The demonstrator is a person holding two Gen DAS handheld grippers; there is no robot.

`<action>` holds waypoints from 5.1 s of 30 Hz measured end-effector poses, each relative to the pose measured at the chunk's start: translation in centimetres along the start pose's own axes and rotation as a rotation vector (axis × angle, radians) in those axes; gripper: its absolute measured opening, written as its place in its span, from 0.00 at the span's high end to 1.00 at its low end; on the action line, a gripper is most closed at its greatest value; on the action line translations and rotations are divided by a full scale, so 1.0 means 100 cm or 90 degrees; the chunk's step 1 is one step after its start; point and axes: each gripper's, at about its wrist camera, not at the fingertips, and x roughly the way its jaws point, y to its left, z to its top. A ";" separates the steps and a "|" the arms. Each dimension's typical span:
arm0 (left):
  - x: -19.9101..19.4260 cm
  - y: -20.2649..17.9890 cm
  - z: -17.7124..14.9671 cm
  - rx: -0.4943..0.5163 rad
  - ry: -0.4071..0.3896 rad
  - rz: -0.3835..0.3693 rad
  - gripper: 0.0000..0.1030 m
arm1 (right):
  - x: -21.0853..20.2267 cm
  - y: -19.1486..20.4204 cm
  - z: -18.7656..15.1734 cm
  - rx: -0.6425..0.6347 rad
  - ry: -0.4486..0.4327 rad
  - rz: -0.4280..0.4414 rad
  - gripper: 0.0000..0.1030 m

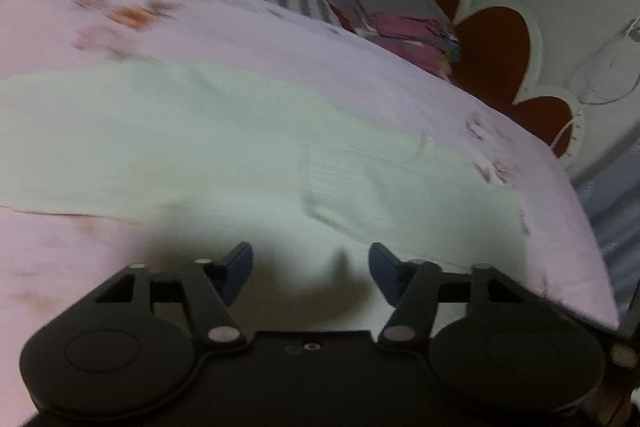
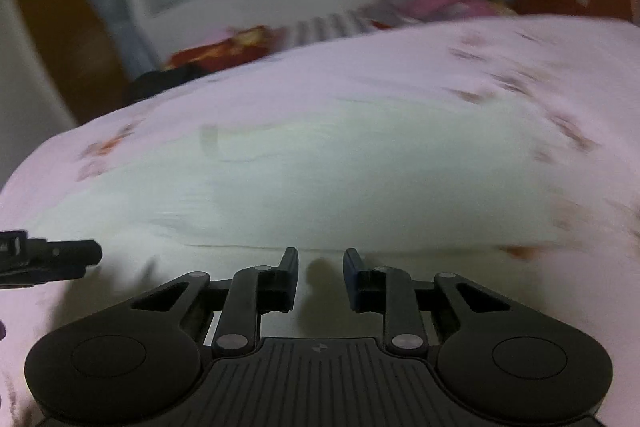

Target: Fold small clothes

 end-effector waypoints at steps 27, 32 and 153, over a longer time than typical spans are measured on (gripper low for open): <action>-0.005 0.017 0.021 -0.022 -0.111 0.083 0.96 | -0.013 -0.082 0.002 0.068 0.024 -0.008 0.75; -0.002 0.021 0.018 -0.041 -0.114 0.085 0.96 | -0.013 -0.082 0.001 0.065 0.024 -0.008 0.75; -0.071 0.066 0.055 -0.113 -0.253 0.108 0.95 | -0.015 -0.054 0.045 0.127 -0.065 -0.016 0.45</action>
